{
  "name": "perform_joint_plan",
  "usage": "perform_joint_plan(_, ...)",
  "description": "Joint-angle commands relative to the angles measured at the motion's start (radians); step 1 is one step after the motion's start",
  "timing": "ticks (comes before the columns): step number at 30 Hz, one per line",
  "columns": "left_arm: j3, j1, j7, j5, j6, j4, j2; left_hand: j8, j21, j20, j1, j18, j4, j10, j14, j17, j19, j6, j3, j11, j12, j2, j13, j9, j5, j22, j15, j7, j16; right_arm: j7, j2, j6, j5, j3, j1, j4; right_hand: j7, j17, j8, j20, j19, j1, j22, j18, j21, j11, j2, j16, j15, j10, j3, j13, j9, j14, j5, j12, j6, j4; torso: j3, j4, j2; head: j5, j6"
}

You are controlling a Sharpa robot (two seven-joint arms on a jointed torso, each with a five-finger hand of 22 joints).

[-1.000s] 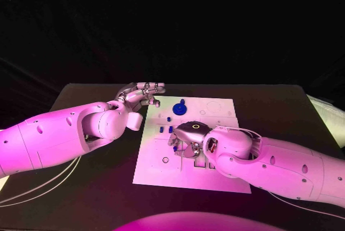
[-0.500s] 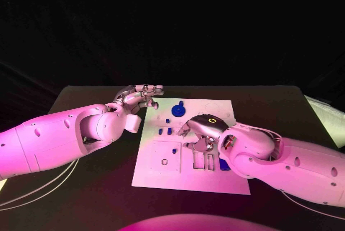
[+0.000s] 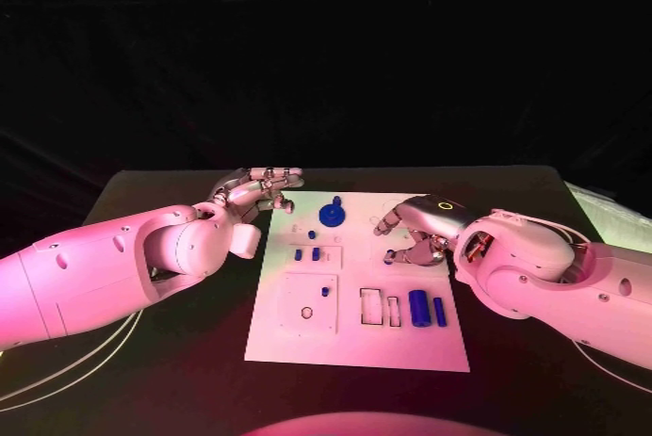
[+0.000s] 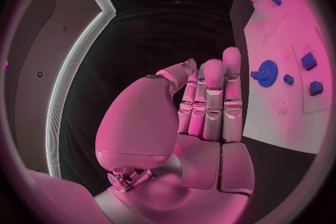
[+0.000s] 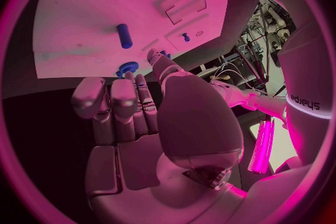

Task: Assemble the parts on the task board

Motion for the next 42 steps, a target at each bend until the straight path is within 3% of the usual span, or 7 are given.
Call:
perform_joint_plan(1,0.000,0.000,0.003,-0.004,0.022,0.000,0.003,0.003,-0.003,-0.002,0.003,0.019,0.002,-0.006,-0.006,-0.002,-0.006,-0.005,-0.006,0.001,0.005,0.003,0.001,-0.001,0.007,-0.001,0.000,0.001,-0.002,-0.019,-0.005,0.091,-0.019,-0.001,0.001,-0.007,-0.009,-0.002,-0.002,0.007,-0.005,0.022,-0.005,0.008,-0.007,0.009,-0.001,-0.003,0.014,-0.019,-0.055,0.001,-0.001,0.005,0.000,-0.002,-0.006,0.018,0.0013,-0.0004,0.001,-0.004,0.003)
perform_joint_plan(4,0.000,-0.001,0.005,-0.005,0.023,0.001,0.003,0.003,-0.003,-0.002,0.003,0.019,0.002,-0.006,-0.006,-0.002,-0.006,-0.005,-0.006,0.001,0.005,0.003,0.001,-0.001,0.007,-0.001,0.000,0.001,-0.002,-0.012,-0.008,0.116,-0.023,-0.001,0.002,-0.013,-0.010,-0.005,-0.002,0.009,-0.005,0.050,-0.009,0.010,-0.010,0.010,0.003,-0.004,0.015,-0.032,-0.103,0.001,0.000,0.005,0.004,0.006,-0.009,0.042,0.0001,0.0016,0.001,-0.007,0.005)
perform_joint_plan(13,0.000,-0.003,0.006,-0.005,0.023,-0.001,0.003,0.003,-0.003,-0.002,0.003,0.019,0.002,-0.006,-0.006,-0.002,-0.006,-0.005,-0.006,0.001,0.005,0.003,0.001,-0.001,0.007,-0.001,0.000,0.001,-0.002,0.009,0.017,0.157,-0.025,-0.005,-0.002,-0.039,-0.007,-0.006,0.002,0.011,-0.003,0.083,-0.009,0.009,-0.010,0.008,0.036,-0.003,0.017,0.003,-0.114,0.004,0.003,0.005,0.012,0.040,0.012,0.051,0.0001,0.0022,0.002,-0.007,0.006)
perform_joint_plan(18,0.000,-0.004,0.006,-0.005,0.023,-0.001,0.003,0.003,-0.003,-0.002,0.003,0.019,0.002,-0.006,-0.006,-0.002,-0.006,-0.005,-0.006,0.001,0.005,0.003,0.001,-0.001,0.007,-0.001,0.000,0.001,-0.002,0.014,0.038,0.151,-0.025,-0.006,-0.007,-0.059,0.009,-0.005,0.004,0.003,0.007,0.098,0.003,0.007,-0.001,-0.008,0.077,-0.001,0.004,0.083,-0.088,0.004,0.005,0.006,-0.008,0.080,0.045,0.051,-0.0004,0.0030,0.002,-0.007,0.005)
perform_joint_plan(24,0.000,-0.004,0.006,-0.005,0.024,-0.001,0.002,0.003,-0.003,-0.002,0.003,0.019,0.002,-0.006,-0.006,-0.002,-0.006,-0.005,-0.006,0.001,0.005,0.003,0.001,-0.001,0.007,-0.001,0.000,0.001,-0.002,0.011,0.052,0.143,-0.023,-0.006,-0.010,-0.077,0.019,0.020,0.009,-0.014,0.031,0.107,0.041,0.000,0.026,-0.030,0.102,0.022,-0.013,0.173,-0.035,0.000,0.007,0.014,-0.002,0.089,0.086,0.063,-0.0004,0.0026,0.002,-0.006,0.003)
perform_joint_plan(31,0.000,-0.004,0.005,-0.005,0.025,0.000,0.002,0.003,-0.003,-0.002,0.003,0.019,0.002,-0.006,-0.006,-0.002,-0.006,-0.005,-0.006,0.001,0.005,0.003,0.001,-0.001,0.007,-0.001,0.000,0.001,-0.002,0.003,0.064,0.143,-0.040,-0.006,-0.011,-0.091,0.017,0.045,0.016,-0.022,0.049,0.123,0.073,-0.007,0.049,-0.038,0.104,0.046,-0.020,0.227,0.024,0.000,0.011,0.021,-0.025,0.071,0.128,0.058,0.0001,0.0031,0.002,-0.006,0.001)
perform_joint_plan(42,0.000,-0.005,0.003,-0.005,0.026,0.000,0.000,0.003,-0.003,-0.002,0.003,0.019,0.002,-0.006,-0.006,-0.002,-0.006,-0.005,-0.006,0.001,0.005,0.003,0.001,-0.001,0.007,-0.001,0.000,0.001,-0.002,-0.005,0.066,0.143,-0.065,-0.006,-0.012,-0.101,0.023,0.036,0.001,-0.018,0.042,0.103,0.067,-0.006,0.045,-0.028,0.060,0.039,-0.013,0.213,0.070,-0.002,0.005,0.016,-0.039,0.016,0.126,0.058,0.0004,0.0015,0.002,-0.006,0.000)
